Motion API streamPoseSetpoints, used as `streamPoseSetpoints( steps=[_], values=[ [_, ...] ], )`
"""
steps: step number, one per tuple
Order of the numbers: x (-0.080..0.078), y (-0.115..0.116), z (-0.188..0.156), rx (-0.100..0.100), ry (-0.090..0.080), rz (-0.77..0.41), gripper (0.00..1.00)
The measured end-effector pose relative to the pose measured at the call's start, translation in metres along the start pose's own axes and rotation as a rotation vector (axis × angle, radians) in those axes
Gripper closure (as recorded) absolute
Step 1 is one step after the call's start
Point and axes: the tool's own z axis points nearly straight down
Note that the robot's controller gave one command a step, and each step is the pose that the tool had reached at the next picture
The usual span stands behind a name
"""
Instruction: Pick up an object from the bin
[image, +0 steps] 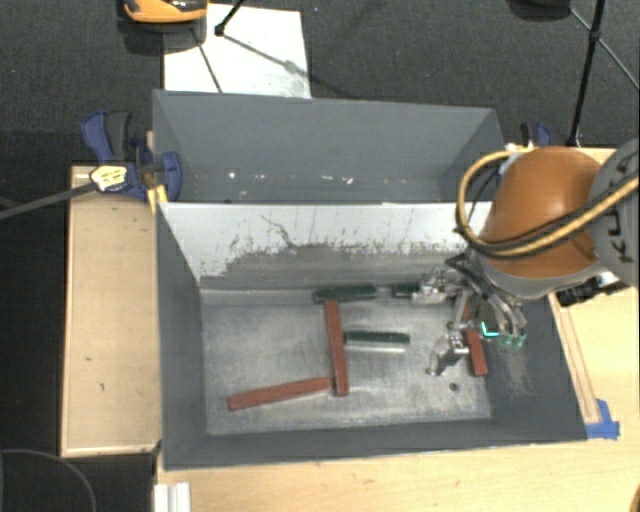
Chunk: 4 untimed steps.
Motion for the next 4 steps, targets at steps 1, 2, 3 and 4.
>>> streamPoseSetpoints(
  steps=[1,2,3,4],
  values=[
    [-0.018,0.007,0.022,0.001,-0.009,-0.058,0.00],
    [-0.022,0.010,0.034,0.001,-0.013,-0.074,0.00],
    [-0.011,0.004,0.067,-0.001,0.004,-0.071,0.00],
    [-0.055,0.008,0.107,0.001,-0.018,-0.089,1.00]
  ],
)
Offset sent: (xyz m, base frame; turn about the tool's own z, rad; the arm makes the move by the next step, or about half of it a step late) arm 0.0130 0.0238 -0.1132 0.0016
